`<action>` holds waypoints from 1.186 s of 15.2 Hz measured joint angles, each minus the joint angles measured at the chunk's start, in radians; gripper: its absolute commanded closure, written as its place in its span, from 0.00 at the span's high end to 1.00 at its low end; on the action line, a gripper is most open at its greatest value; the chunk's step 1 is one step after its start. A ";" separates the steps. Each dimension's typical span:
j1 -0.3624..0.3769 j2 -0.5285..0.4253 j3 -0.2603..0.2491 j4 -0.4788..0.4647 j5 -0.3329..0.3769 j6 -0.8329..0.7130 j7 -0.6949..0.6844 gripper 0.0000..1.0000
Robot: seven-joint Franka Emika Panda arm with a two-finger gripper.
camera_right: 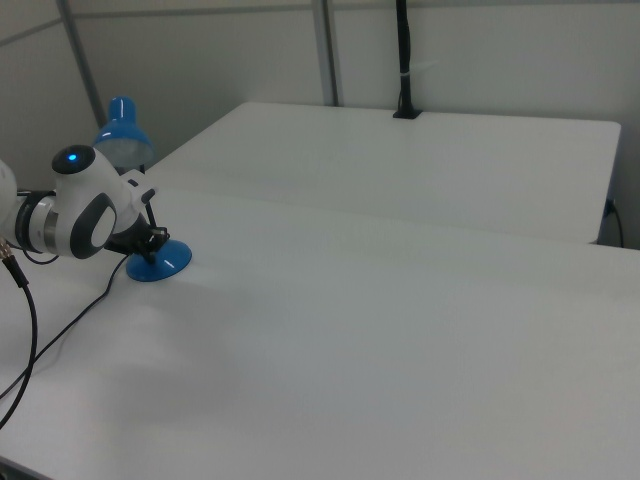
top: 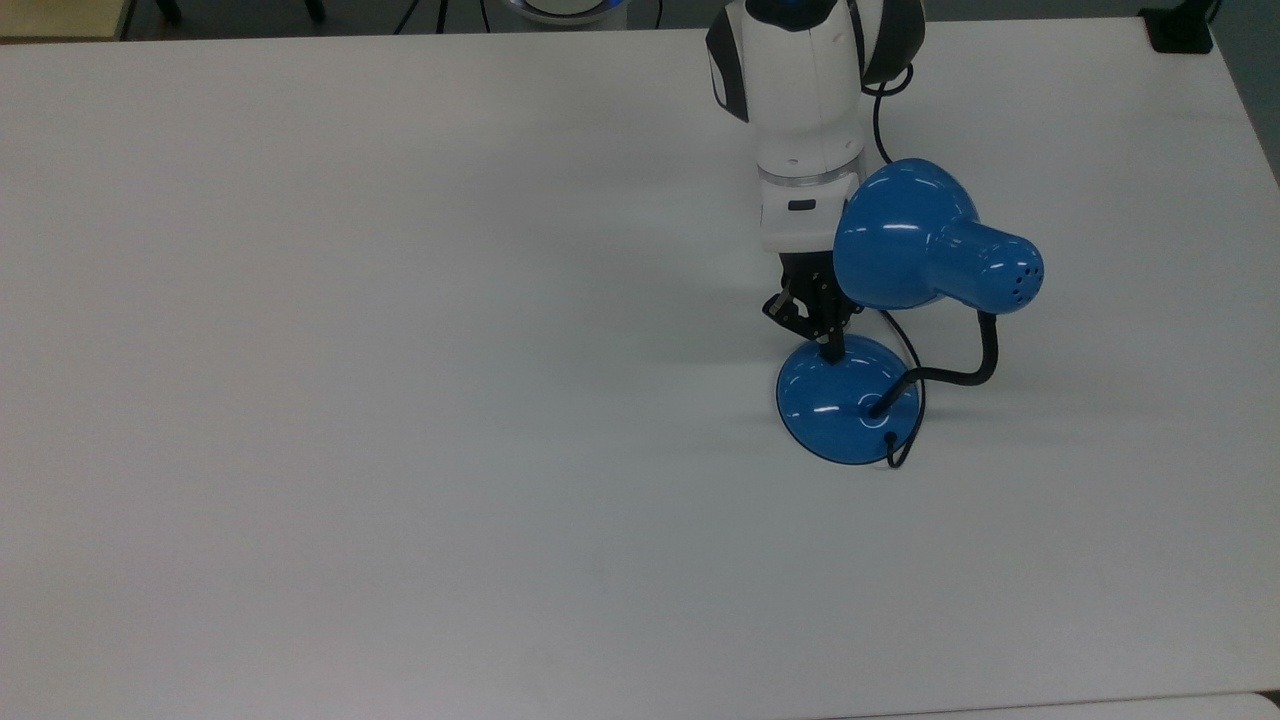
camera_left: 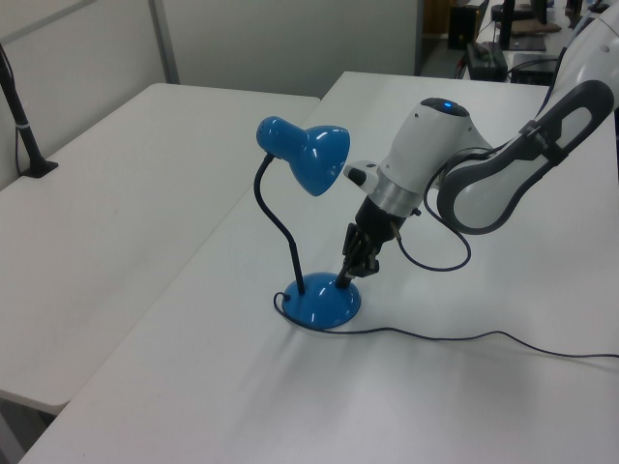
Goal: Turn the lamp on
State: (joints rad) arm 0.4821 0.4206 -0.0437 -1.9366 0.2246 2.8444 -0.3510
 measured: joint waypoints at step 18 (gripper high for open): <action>-0.009 -0.012 0.013 0.047 -0.014 -0.008 0.007 0.00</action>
State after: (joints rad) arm 0.4733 0.4085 -0.0311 -1.8895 0.2101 2.8366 -0.3438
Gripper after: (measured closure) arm 0.991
